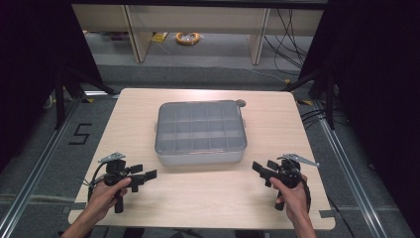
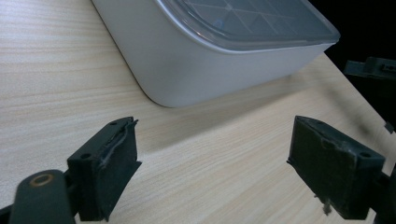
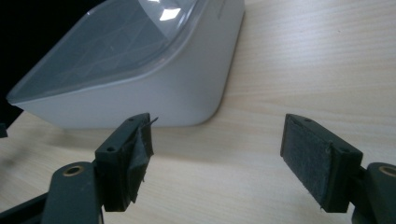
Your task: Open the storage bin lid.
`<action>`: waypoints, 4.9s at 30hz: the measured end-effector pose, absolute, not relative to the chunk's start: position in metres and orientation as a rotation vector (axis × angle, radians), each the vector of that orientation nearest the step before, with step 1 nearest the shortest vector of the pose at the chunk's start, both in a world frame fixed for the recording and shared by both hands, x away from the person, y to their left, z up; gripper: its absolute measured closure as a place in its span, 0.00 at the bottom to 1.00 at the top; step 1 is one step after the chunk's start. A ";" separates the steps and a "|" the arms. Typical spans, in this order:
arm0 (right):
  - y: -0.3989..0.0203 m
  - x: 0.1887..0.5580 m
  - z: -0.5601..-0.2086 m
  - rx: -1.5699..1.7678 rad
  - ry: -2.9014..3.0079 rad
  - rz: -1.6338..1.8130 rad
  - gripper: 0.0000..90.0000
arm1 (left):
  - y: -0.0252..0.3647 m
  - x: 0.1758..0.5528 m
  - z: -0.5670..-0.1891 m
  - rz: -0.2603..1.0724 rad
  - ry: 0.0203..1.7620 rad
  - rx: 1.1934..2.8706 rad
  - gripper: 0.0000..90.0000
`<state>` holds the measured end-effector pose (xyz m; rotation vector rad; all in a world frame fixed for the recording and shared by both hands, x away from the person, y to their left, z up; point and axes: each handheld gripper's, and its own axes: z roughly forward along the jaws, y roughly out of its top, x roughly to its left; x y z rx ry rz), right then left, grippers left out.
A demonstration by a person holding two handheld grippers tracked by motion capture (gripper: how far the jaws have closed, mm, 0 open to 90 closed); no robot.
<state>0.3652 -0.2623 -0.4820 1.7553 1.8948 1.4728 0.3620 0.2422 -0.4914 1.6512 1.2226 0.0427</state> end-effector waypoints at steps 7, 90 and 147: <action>-0.261 0.382 -0.474 1.727 1.901 1.501 0.29 | 0.243 0.363 -0.487 0.042 1.216 1.648 0.16; -0.219 0.522 -0.469 1.812 1.911 1.573 0.53 | 0.226 0.502 -0.474 0.029 1.374 1.570 0.49; -0.239 0.376 -0.458 1.685 1.918 1.726 0.67 | 0.219 0.324 -0.474 0.113 1.207 1.629 0.71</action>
